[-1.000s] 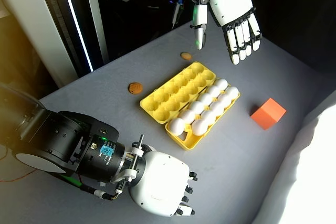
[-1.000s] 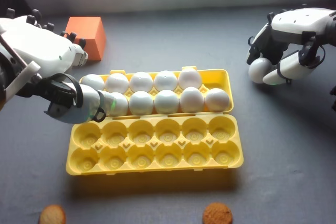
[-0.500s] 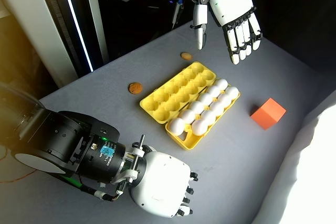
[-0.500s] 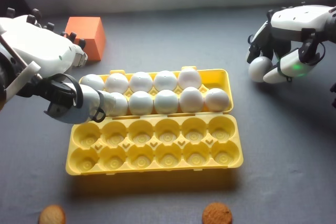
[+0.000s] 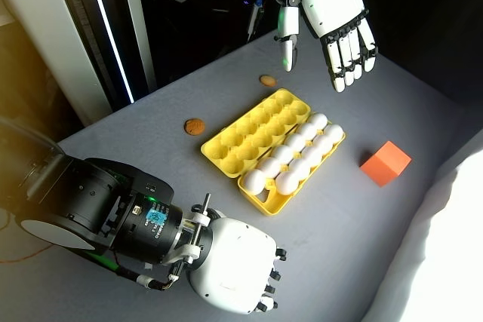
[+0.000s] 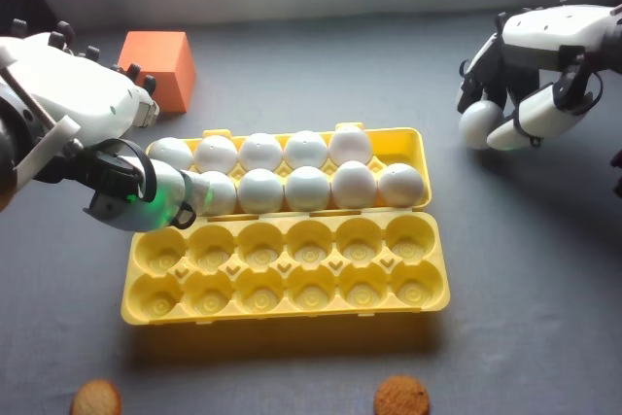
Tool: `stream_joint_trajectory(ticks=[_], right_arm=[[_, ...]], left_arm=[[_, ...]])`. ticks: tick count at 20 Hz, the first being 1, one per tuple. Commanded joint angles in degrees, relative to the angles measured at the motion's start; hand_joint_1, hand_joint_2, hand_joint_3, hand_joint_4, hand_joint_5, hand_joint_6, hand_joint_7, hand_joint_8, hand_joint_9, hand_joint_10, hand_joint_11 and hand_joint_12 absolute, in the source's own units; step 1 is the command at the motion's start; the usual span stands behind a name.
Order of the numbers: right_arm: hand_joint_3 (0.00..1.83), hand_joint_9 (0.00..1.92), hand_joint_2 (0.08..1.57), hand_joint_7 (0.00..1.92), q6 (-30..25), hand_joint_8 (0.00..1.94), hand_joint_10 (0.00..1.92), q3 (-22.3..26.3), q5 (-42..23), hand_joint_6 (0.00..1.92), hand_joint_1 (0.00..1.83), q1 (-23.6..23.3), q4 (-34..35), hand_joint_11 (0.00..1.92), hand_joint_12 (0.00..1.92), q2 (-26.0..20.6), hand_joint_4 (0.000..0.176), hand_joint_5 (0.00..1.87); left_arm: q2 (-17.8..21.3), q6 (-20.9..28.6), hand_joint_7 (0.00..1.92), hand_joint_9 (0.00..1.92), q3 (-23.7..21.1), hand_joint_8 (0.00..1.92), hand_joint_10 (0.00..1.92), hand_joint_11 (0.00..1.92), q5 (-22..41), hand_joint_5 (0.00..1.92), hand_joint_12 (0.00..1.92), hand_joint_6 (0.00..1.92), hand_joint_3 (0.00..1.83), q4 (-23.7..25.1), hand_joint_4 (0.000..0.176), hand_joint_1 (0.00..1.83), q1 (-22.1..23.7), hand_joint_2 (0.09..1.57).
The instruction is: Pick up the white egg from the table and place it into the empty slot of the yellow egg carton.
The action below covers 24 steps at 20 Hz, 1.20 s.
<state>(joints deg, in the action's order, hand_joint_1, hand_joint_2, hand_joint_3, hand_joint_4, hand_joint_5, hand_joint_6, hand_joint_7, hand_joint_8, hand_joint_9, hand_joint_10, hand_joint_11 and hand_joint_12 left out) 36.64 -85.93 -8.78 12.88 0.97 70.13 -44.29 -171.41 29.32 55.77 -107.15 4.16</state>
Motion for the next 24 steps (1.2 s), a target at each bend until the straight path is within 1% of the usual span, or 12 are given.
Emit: stream_joint_trajectory(ticks=[1, 4, 7, 8, 11, 12, 13, 14, 17, 19, 21, 24], right_arm=[[0.00, 0.84, 1.13, 0.95, -1.1, 0.95, 1.32, -0.3, -7.4, 1.06, 1.36, -1.0, 0.6, 0.48, 1.44, -1.0, 0.000, 0.93], [0.00, 0.81, 1.15, 0.94, -1.3, 0.99, 1.34, -0.1, -7.2, 1.14, 1.36, -1.0, 0.6, 0.44, 1.45, -1.0, 0.000, 0.87], [0.00, 0.83, 1.13, 0.96, -1.3, 0.95, 1.31, 0.4, -7.2, 1.06, 1.36, -1.2, 0.0, 0.46, 1.44, -1.0, 0.000, 0.93], [0.00, 0.82, 1.14, 0.95, -1.3, 0.98, 1.33, 0.8, -7.2, 1.10, 1.36, -1.4, -1.0, 0.45, 1.45, -1.1, 0.000, 0.89], [0.00, 0.82, 1.14, 0.96, -1.7, 0.95, 1.33, 2.6, -7.7, 1.07, 1.36, -1.9, -4.7, 0.46, 1.46, -1.6, 0.000, 0.92], [0.00, 0.82, 1.13, 0.96, -6.1, 0.96, 1.32, 2.8, -8.0, 1.05, 1.36, -2.0, -9.2, 0.45, 1.45, -1.6, 0.000, 0.93], [0.00, 0.82, 1.14, 0.96, -12.7, 0.96, 1.33, 2.8, -8.9, 1.08, 1.36, -1.9, -14.6, 0.45, 1.45, -1.7, 0.000, 0.92], [0.00, 0.81, 1.14, 0.96, -15.5, 0.96, 1.34, 2.9, -9.7, 1.07, 1.36, -1.9, -17.2, 0.43, 1.45, -1.7, 0.000, 0.92], [0.00, 0.80, 1.14, 0.94, -16.9, 0.96, 1.35, 2.9, -10.5, 1.09, 1.36, -2.1, -17.8, 0.42, 1.48, -1.7, 0.000, 0.93], [0.00, 0.79, 1.14, 0.93, -19.5, 0.97, 1.34, 2.9, -11.3, 1.08, 1.36, -2.1, -20.0, 0.42, 1.48, -1.7, 0.000, 0.94], [0.00, 0.78, 1.16, 0.91, -22.8, 1.03, 1.38, 2.9, -12.4, 1.14, 1.36, -2.3, -23.1, 0.38, 1.51, -1.7, 0.000, 0.88], [0.00, 0.76, 1.17, 0.89, -23.1, 1.07, 1.39, 3.0, -12.7, 1.17, 1.35, -3.0, -24.0, 0.35, 1.55, -1.7, 0.000, 0.86]], left_arm=[[0.5, -0.3, 0.39, 0.36, -0.2, 0.00, 0.00, 0.00, 1.2, 0.35, 0.64, 0.01, 0.00, 4.7, 0.000, 0.00, 0.7, 1.23], [0.5, -0.3, 0.39, 0.36, -0.2, 0.00, 0.00, 0.00, 1.2, 0.34, 0.64, 0.00, 0.00, 4.7, 0.000, 0.00, 0.7, 1.23], [0.4, -0.3, 0.38, 0.36, -0.3, 0.00, 0.00, 0.00, 1.6, 0.34, 0.64, 0.00, 0.00, 4.5, 0.000, 0.00, 0.8, 1.22], [0.4, -0.3, 0.40, 0.38, -0.4, 0.01, 0.01, 0.01, 1.7, 0.35, 0.65, 0.01, 0.00, 4.4, 0.000, 0.00, 0.8, 1.23], [0.0, -0.3, 0.40, 0.38, -0.4, 0.00, 0.00, 0.00, 3.1, 0.34, 0.67, 0.00, 0.00, 4.0, 0.000, 0.00, 1.1, 1.23], [-0.1, -0.3, 0.39, 0.37, -0.4, 0.00, 0.00, 0.00, 3.6, 0.33, 0.67, 0.00, 0.00, 3.8, 0.000, 0.00, 1.3, 1.24], [-0.3, -0.3, 0.38, 0.37, -0.4, 0.00, 0.00, 0.00, 4.0, 0.32, 0.67, 0.00, 0.00, 3.5, 0.000, 0.00, 1.4, 1.24], [-0.4, -0.3, 0.35, 0.34, -0.4, 0.00, 0.00, 0.00, 4.3, 0.29, 0.61, 0.00, 0.00, 3.3, 0.000, 0.00, 1.5, 1.24], [-0.7, -0.2, 0.38, 0.36, -0.4, 0.00, 0.00, 0.00, 5.3, 0.32, 0.64, 0.01, 0.00, 2.7, 0.000, 0.00, 1.8, 1.23], [-0.8, 0.2, 0.38, 0.36, -0.4, 0.00, 0.00, 0.00, 5.5, 0.31, 0.64, 0.00, 0.00, 2.6, 0.000, 0.00, 2.0, 1.23], [-1.0, 0.7, 0.38, 0.36, -0.7, 0.01, 0.01, 0.01, 6.2, 0.32, 0.63, 0.00, 0.00, 3.4, 0.000, 0.00, 2.4, 1.23], [-1.1, 1.0, 0.38, 0.37, -0.7, 0.00, 0.01, 0.01, 6.3, 0.32, 0.64, 0.00, 0.00, 2.3, 0.000, 0.00, 2.9, 1.24]])
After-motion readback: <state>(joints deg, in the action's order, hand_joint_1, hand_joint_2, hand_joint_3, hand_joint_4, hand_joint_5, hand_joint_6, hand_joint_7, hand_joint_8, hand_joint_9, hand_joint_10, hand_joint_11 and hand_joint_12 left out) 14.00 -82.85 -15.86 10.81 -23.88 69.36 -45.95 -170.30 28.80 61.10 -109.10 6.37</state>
